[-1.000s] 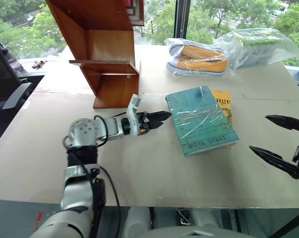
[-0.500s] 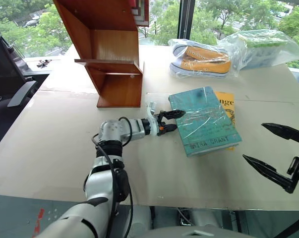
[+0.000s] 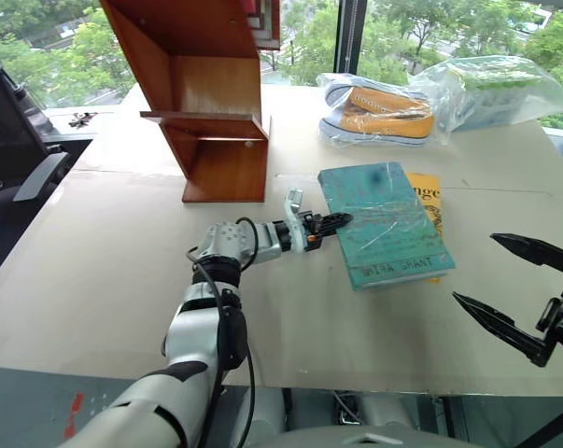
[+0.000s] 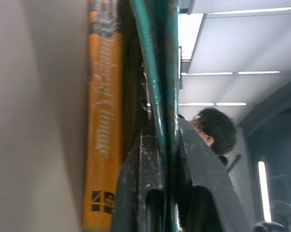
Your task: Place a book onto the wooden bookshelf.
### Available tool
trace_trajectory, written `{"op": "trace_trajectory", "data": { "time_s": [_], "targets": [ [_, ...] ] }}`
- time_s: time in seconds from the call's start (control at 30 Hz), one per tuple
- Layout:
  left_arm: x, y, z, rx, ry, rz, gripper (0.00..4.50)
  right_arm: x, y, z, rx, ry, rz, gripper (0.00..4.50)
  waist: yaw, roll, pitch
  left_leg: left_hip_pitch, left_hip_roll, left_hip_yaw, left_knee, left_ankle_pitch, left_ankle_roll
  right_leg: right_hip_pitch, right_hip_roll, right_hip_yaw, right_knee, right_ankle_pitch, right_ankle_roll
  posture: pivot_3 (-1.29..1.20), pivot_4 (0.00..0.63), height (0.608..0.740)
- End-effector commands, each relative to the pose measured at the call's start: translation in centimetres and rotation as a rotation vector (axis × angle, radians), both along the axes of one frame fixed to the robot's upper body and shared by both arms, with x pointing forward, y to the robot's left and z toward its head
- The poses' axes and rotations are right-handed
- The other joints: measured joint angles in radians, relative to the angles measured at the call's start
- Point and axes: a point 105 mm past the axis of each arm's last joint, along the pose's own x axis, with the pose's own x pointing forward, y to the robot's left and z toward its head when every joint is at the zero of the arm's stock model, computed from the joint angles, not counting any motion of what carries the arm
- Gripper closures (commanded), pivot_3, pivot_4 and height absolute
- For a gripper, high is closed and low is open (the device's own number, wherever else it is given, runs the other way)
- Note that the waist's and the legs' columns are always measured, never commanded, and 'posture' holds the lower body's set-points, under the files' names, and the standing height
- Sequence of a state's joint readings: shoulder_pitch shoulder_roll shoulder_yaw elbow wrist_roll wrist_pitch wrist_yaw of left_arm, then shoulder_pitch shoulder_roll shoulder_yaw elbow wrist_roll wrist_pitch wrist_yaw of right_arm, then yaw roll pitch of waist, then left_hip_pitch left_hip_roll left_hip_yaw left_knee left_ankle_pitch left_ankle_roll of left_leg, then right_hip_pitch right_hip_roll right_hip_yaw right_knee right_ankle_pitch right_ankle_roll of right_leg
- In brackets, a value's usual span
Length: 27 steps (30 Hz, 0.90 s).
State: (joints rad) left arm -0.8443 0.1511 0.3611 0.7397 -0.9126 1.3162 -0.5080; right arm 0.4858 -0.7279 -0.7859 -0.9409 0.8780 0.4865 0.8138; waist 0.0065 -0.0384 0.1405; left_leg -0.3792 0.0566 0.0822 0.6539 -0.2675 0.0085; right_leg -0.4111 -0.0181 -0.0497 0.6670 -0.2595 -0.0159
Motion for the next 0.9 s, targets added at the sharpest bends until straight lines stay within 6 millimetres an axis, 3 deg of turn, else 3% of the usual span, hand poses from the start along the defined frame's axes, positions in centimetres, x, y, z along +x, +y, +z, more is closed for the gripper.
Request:
{"op": "trace_trajectory", "data": {
  "time_s": [0.03,0.13,0.3,0.4,0.5,0.7,0.77,0.83,0.9],
  "targets": [
    [-0.3,2.7,4.8,-0.113,-0.123,0.006,4.43,0.7,0.3,0.6,0.015,-0.046,0.029,0.0,-0.009,0.0,0.001,0.0,0.0,-0.004,0.0,0.0,0.0,0.0,0.001,0.001,0.0,0.0,0.0,0.0,0.15,0.74],
    [-0.8,4.2,8.7,-0.105,-0.238,0.013,4.43,1.9,0.2,0.9,0.044,-0.066,0.037,0.0,-0.014,-0.001,0.001,-0.001,0.0,-0.009,0.0,0.0,0.0,0.0,0.001,0.001,0.0,0.0,0.0,0.0,0.15,0.74],
    [-1.7,4.7,15.5,0.013,-0.502,0.06,4.43,5.0,-0.3,2.8,0.117,-0.142,0.042,0.0,-0.005,-0.003,0.003,-0.001,-0.002,-0.009,0.001,0.0,0.0,0.0,-0.001,0.0,0.0,0.001,-0.001,0.0,0.15,0.74],
    [-4.6,4.2,20.5,0.276,-0.87,0.081,4.43,6.5,-0.7,5.3,0.185,-0.221,0.055,0.0,-0.002,-0.004,0.007,-0.002,-0.002,-0.01,0.002,0.0,0.0,0.0,-0.002,0.001,0.0,0.003,-0.003,0.0,0.15,0.74],
    [-6.7,4.1,23.3,0.559,-1.22,0.153,4.43,7.3,-1.4,7.3,0.238,-0.275,0.065,0.0,-0.003,-0.001,0.007,-0.001,-0.002,-0.009,0.0,0.001,-0.002,0.0,-0.001,0.002,0.0,0.003,-0.003,0.0,0.15,0.74],
    [-7.5,5.3,29.7,1.087,-1.929,0.341,4.43,8.7,-2.4,7.8,0.229,-0.268,0.082,0.0,0.01,0.007,0.01,0.0,-0.003,-0.007,-0.002,0.001,-0.003,-0.001,-0.001,0.005,-0.003,0.001,-0.002,0.0,0.15,0.74],
    [-7.3,6.0,30.9,1.282,-2.05,0.332,4.43,9.2,-2.6,7.3,0.217,-0.262,0.083,0.0,0.01,0.005,0.011,-0.001,-0.003,-0.007,-0.001,0.001,-0.002,-0.001,0.0,0.004,-0.003,0.001,-0.002,0.0,0.15,0.74],
    [-6.7,7.4,30.8,1.515,-2.125,0.242,4.43,9.8,-2.3,7.0,0.223,-0.268,0.09,0.0,0.009,0.007,0.01,-0.001,-0.005,-0.007,-0.001,0.001,-0.002,-0.001,0.001,0.005,-0.004,0.001,-0.002,0.0,0.15,0.74],
    [-5.7,9.6,30.0,1.742,-2.093,0.108,4.43,10.2,-1.7,7.1,0.247,-0.283,0.116,0.0,0.002,0.008,0.011,-0.001,-0.005,-0.006,-0.001,0.0,-0.001,-0.001,0.001,0.007,-0.004,0.001,-0.001,0.0,0.15,0.74]
  ]
}}
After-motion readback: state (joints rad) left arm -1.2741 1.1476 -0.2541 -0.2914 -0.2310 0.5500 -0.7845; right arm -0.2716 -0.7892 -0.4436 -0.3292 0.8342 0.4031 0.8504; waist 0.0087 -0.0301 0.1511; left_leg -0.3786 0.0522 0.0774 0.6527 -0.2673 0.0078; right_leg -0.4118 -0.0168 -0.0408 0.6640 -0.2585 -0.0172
